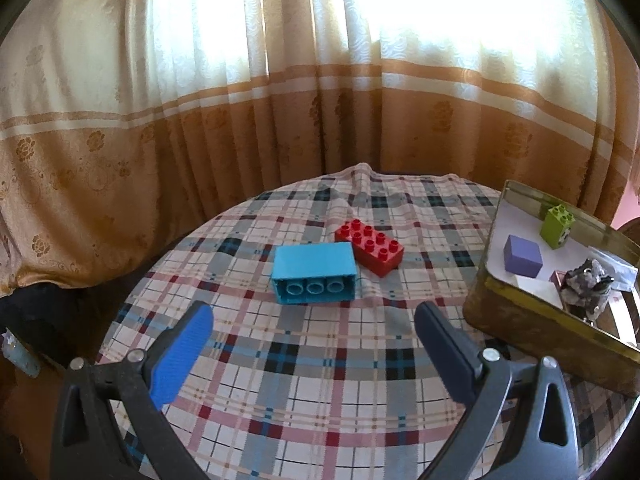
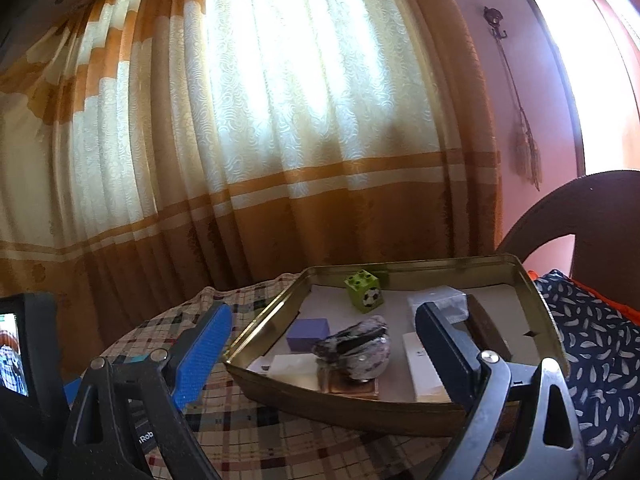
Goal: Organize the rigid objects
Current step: 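Move both tools toward the blue and red bricks on the table, then grasp the blue brick with the left tool while the right tool grasps the red brick, then carry the blue and red bricks toward the gold tray with both tools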
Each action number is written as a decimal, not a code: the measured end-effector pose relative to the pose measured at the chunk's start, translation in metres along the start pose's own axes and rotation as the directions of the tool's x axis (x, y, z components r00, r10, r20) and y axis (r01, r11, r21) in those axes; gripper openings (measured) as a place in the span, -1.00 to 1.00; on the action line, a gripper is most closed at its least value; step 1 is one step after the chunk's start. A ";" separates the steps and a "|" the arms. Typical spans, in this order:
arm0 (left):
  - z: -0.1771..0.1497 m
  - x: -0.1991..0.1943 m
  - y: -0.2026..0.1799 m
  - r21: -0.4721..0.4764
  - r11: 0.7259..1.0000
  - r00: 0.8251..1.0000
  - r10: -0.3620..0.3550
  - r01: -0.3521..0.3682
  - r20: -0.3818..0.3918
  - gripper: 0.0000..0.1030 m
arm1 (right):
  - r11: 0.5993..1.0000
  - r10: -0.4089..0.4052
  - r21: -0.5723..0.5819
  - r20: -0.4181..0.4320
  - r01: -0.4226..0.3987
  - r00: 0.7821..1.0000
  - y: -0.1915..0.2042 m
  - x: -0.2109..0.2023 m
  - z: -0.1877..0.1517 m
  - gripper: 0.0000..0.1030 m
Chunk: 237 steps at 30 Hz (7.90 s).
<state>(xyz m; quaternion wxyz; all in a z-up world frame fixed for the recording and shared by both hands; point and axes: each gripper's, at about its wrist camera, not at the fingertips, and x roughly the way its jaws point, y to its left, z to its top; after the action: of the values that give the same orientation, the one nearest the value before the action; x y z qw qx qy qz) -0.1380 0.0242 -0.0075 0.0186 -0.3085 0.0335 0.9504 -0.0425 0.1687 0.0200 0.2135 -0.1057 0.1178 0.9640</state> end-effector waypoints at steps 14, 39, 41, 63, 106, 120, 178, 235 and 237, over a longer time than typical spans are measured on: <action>0.002 0.017 0.021 -0.073 0.997 0.998 -0.015 0.011 -0.058 0.98 | 0.998 0.052 -0.023 -0.028 -0.052 0.998 0.029 0.017 -0.005 0.84; 0.014 0.064 0.050 -0.103 0.995 0.989 -0.008 -0.008 -0.151 0.98 | 0.992 0.103 -0.065 -0.046 -0.106 0.994 0.061 0.051 -0.011 0.84; 0.022 0.072 0.042 -0.086 0.996 0.987 -0.040 0.027 -0.157 0.98 | 0.993 0.103 -0.055 -0.049 -0.105 0.994 0.059 0.051 -0.011 0.84; 0.043 0.114 0.069 -0.286 0.948 0.963 -0.196 0.138 -0.185 0.45 | 0.977 0.104 -0.177 -0.084 -0.118 0.991 0.085 0.054 -0.016 0.84; 0.049 0.090 0.099 -0.313 0.950 0.999 -0.008 -0.006 -0.042 0.25 | 0.912 0.310 -0.187 -0.267 -0.365 0.912 0.131 0.108 0.004 -0.33; 0.046 0.090 0.102 -0.381 0.895 0.967 -0.255 0.234 -0.006 0.25 | 0.922 0.290 -0.173 -0.285 -0.347 0.913 0.112 0.068 -0.021 -0.34; 0.021 -0.095 0.019 -0.061 0.984 0.983 -0.159 0.165 0.087 0.25 | 0.941 0.296 -0.131 -0.122 -0.312 0.947 0.021 -0.050 0.022 -0.33; 0.050 -0.089 -0.170 0.189 0.919 0.931 -0.361 0.345 0.051 0.25 | 0.999 -0.033 0.003 -0.033 0.033 0.999 -0.165 -0.012 0.066 -0.34; 0.051 -0.085 -0.180 0.192 0.914 0.929 -0.370 0.358 0.032 0.25 | 0.999 -0.042 -0.008 -0.039 0.042 0.998 -0.165 -0.006 0.068 -0.33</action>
<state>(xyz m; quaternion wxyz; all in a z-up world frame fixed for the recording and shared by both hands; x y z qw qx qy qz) -0.0894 0.2058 0.0741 0.2244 -0.2743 0.0618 0.9331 0.0240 0.3300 0.0556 0.2309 -0.1278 0.1164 0.9575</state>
